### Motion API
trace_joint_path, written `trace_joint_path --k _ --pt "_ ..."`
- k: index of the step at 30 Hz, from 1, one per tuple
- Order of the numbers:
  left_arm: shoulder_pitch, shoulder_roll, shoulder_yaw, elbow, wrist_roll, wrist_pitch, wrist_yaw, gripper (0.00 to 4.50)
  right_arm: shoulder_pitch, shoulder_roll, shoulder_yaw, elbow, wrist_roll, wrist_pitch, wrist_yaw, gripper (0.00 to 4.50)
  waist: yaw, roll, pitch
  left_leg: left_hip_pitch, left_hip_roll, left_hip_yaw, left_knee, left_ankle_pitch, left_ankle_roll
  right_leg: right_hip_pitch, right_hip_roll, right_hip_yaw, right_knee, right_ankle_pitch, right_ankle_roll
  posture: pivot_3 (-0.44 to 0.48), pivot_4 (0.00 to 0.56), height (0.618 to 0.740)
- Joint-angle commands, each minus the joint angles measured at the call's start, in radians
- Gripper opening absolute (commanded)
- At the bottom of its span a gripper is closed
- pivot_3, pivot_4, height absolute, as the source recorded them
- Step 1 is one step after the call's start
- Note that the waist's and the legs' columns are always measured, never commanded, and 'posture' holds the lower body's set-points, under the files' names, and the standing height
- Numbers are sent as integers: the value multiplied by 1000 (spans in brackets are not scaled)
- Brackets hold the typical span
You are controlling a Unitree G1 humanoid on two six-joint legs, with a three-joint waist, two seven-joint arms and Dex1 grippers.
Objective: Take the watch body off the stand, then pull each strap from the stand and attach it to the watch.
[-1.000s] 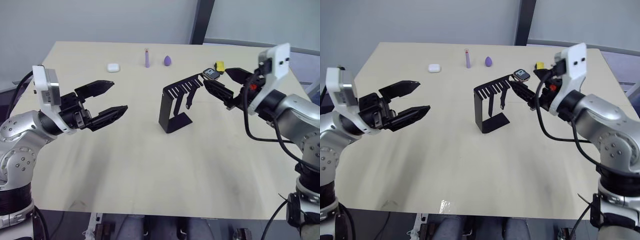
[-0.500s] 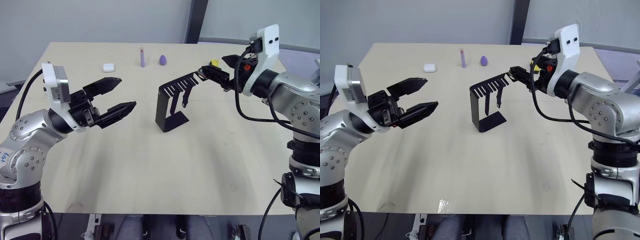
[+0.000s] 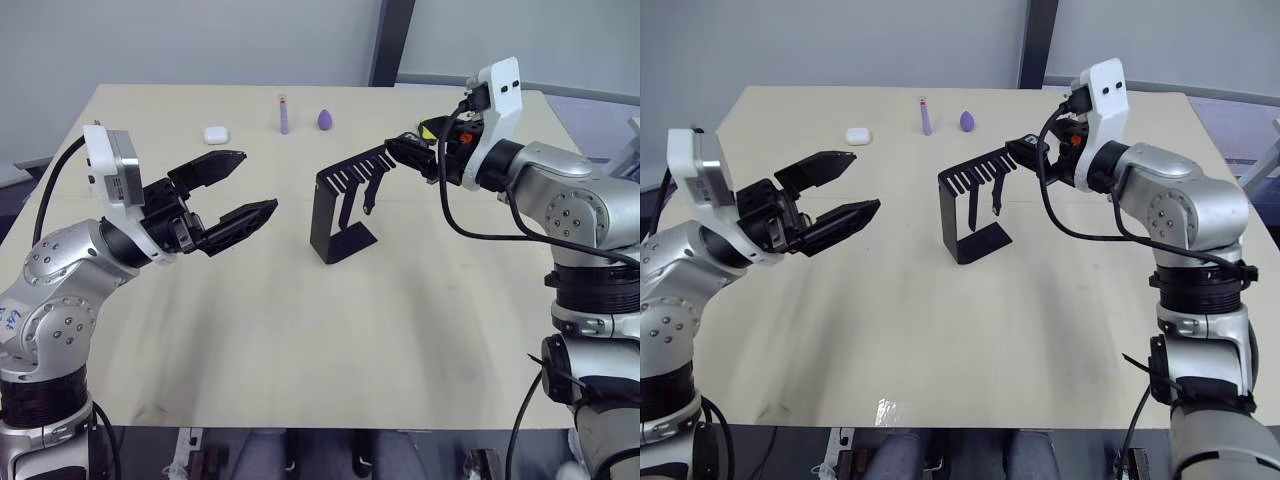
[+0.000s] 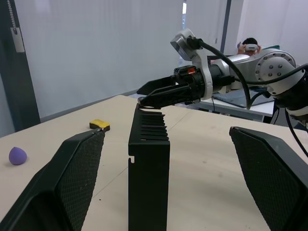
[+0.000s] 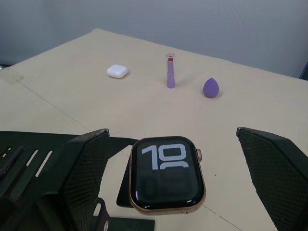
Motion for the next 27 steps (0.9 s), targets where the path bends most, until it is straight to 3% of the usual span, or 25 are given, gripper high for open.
trace_joint_path --k 1,18,21,25,27 --pt "13 13 8 -47 4 -11 -3 4478 -35 0 -14 6 -17 -17 37 4500 0 0 0 0 0 0 0 0 0 0 0 0 0 0 0 0 150 740" --pt "32 39 6 -57 10 -3 -14 4478 -29 21 -13 26 -80 -44 94 4500 0 0 0 0 0 1 0 0 0 -1 0 1 0 0 0 0 150 740" --pt "35 40 8 -60 10 -3 -12 4500 -26 25 -11 21 -82 -41 103 3654 0 0 0 0 0 2 0 0 0 -1 0 2 0 0 0 0 150 740" --pt "42 40 12 -66 8 -3 -9 4500 -20 28 -13 10 -81 -30 113 1673 0 0 0 0 0 2 0 0 0 -1 0 2 0 0 0 0 150 740" --pt "46 41 13 -68 7 -4 -8 4500 -16 28 -15 2 -77 -25 118 1604 0 0 0 0 0 2 0 0 0 -1 0 2 0 0 0 0 150 740"
